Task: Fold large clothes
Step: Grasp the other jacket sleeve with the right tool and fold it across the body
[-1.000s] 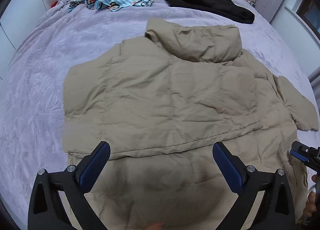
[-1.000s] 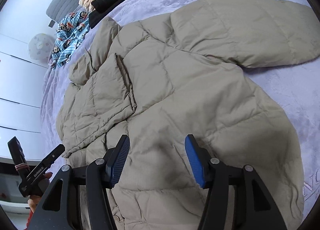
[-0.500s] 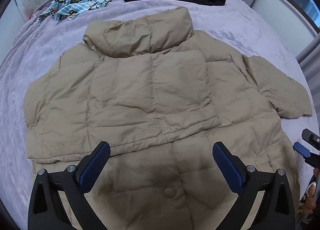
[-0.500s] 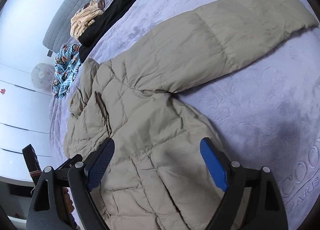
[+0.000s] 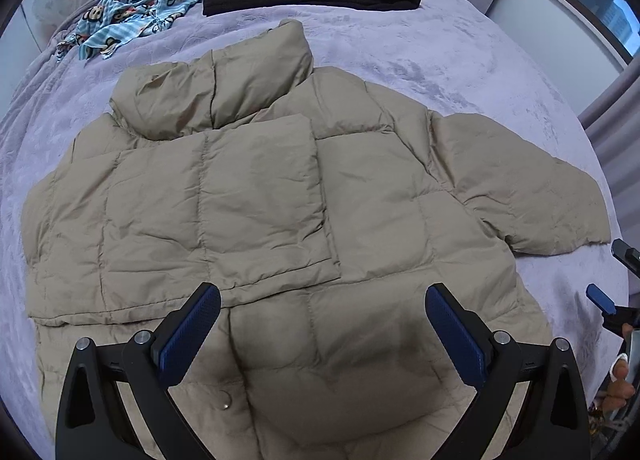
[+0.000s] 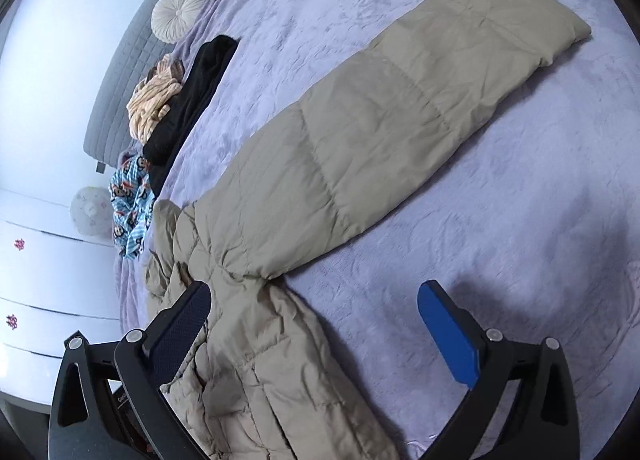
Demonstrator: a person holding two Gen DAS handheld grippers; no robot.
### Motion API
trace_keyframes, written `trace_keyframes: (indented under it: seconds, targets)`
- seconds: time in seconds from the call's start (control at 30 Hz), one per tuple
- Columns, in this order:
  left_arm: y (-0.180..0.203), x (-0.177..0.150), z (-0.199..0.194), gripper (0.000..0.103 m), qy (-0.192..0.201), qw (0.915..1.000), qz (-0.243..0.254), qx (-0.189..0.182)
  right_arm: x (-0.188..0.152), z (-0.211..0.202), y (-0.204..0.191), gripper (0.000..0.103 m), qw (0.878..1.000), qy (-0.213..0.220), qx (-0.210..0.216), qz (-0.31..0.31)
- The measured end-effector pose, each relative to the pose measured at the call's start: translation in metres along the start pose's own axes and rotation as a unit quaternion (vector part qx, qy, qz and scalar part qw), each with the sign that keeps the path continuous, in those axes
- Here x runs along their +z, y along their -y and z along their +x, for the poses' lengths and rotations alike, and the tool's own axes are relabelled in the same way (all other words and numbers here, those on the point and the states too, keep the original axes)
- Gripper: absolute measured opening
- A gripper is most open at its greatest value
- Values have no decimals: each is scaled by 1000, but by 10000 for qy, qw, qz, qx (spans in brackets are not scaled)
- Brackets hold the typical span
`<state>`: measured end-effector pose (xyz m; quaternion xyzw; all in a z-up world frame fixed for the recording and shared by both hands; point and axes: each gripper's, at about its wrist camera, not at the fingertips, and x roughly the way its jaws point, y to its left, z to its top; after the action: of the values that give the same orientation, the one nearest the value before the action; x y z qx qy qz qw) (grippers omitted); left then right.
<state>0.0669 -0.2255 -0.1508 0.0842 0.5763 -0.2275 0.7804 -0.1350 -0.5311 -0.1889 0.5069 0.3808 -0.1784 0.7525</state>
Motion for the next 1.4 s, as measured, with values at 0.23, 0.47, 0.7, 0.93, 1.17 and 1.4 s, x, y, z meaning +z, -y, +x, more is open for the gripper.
trace_keyframes:
  seconds: [0.23, 0.47, 0.7, 0.93, 1.17, 1.4]
  targets:
    - [26, 4, 8, 102, -84, 9999, 85, 99, 54, -21, 73, 103, 9921, 435, 97, 1169]
    - [42, 5, 22, 102, -217, 9997, 79, 101, 86, -18, 132, 103, 9665, 733, 949, 2268]
    - [47, 8, 26, 102, -254, 9996, -94, -63, 109, 8, 143, 103, 9371, 817, 1847, 2848]
    - [38, 18, 15, 102, 20, 9996, -127, 256, 121, 41, 136, 16, 9205, 438, 2135, 3244]
    - [3, 23, 3, 102, 333, 9978, -32, 566, 134, 31, 81, 11, 9438, 610, 2234, 2359]
    - [-64, 24, -10, 102, 538, 9952, -294, 766, 126, 34, -55, 11, 9709, 447, 2253, 682]
